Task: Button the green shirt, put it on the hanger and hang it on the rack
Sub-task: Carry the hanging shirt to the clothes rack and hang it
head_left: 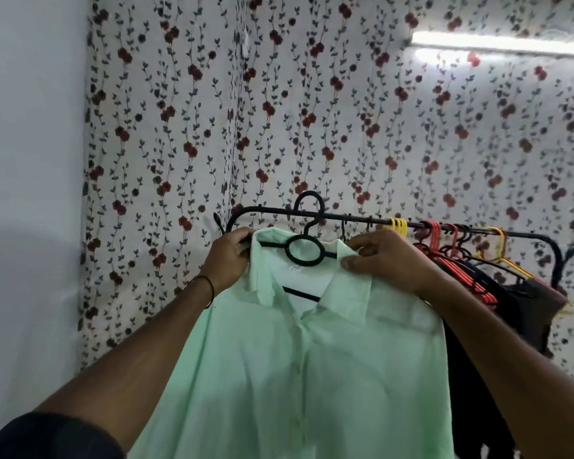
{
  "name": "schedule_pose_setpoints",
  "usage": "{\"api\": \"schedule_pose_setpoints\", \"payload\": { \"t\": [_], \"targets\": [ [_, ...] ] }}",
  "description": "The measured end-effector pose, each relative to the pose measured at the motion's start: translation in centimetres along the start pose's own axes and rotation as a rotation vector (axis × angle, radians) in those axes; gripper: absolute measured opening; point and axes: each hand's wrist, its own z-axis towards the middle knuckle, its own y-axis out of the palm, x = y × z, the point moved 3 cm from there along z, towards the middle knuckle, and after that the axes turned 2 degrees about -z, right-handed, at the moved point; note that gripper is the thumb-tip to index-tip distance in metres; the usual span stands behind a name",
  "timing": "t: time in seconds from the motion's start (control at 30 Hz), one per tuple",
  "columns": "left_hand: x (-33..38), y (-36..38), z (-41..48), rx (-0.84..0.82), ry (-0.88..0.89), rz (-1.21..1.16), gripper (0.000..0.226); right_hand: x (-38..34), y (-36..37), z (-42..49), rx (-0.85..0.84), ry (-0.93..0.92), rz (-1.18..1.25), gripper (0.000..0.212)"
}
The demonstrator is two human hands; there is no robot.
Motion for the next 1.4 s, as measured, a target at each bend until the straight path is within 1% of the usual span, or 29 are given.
{"api": "schedule_pose_setpoints", "payload": {
  "t": [0.07, 0.17, 0.2, 0.33, 0.47, 0.57, 0.67, 0.73, 0.93, 1.0, 1.1, 1.2, 1.4],
  "targets": [
    [-3.8, 0.7, 3.1, -0.011, -0.023, -0.018, 0.029, 1.2, 1.4, 3.4, 0.036, 0.040, -0.034, 0.015],
    [-9.6, 1.6, 7.2, -0.003, -0.085, -0.039, 0.026, 3.1, 3.8, 8.4, 0.097, 0.106, -0.082, 0.031],
    [-11.7, 1.9, 8.7, -0.009, -0.098, -0.041, 0.026, 3.7, 4.7, 10.3, 0.124, 0.120, -0.099, 0.032],
    [-17.5, 2.8, 13.5, -0.087, -0.082, 0.035, 0.029, 4.9, 7.6, 16.1, 0.215, 0.180, -0.186, 0.018],
    [-21.9, 3.5, 18.6, -0.101, -0.028, 0.152, 0.036, 5.5, 10.1, 20.9, 0.279, 0.237, -0.247, 0.014],
    [-23.9, 4.8, 21.0, -0.145, 0.018, 0.262, 0.048, 6.4, 11.6, 23.9, 0.326, 0.245, -0.275, 0.009],
    [-25.3, 6.2, 22.2, -0.228, -0.001, 0.329, 0.063, 7.4, 12.9, 26.2, 0.367, 0.284, -0.320, 0.013],
    [-26.1, 7.0, 22.5, -0.246, 0.007, 0.367, 0.070, 8.0, 14.0, 27.7, 0.364, 0.310, -0.341, 0.020],
    [-27.5, 8.1, 21.6, -0.177, 0.066, 0.371, 0.080, 9.0, 16.6, 30.0, 0.412, 0.323, -0.338, 0.036],
    [-27.8, 8.2, 21.5, -0.155, 0.092, 0.378, 0.082, 9.3, 17.0, 30.5, 0.415, 0.371, -0.347, 0.035],
    [-28.1, 8.5, 21.4, -0.121, 0.104, 0.366, 0.083, 9.7, 17.6, 30.8, 0.377, 0.430, -0.389, 0.033],
    [-28.4, 8.9, 21.3, -0.100, 0.103, 0.360, 0.084, 10.2, 18.1, 31.0, 0.327, 0.466, -0.401, 0.030],
    [-28.4, 9.2, 21.3, -0.070, 0.109, 0.361, 0.084, 9.8, 18.8, 31.8, 0.282, 0.490, -0.435, 0.035]
  ]
}}
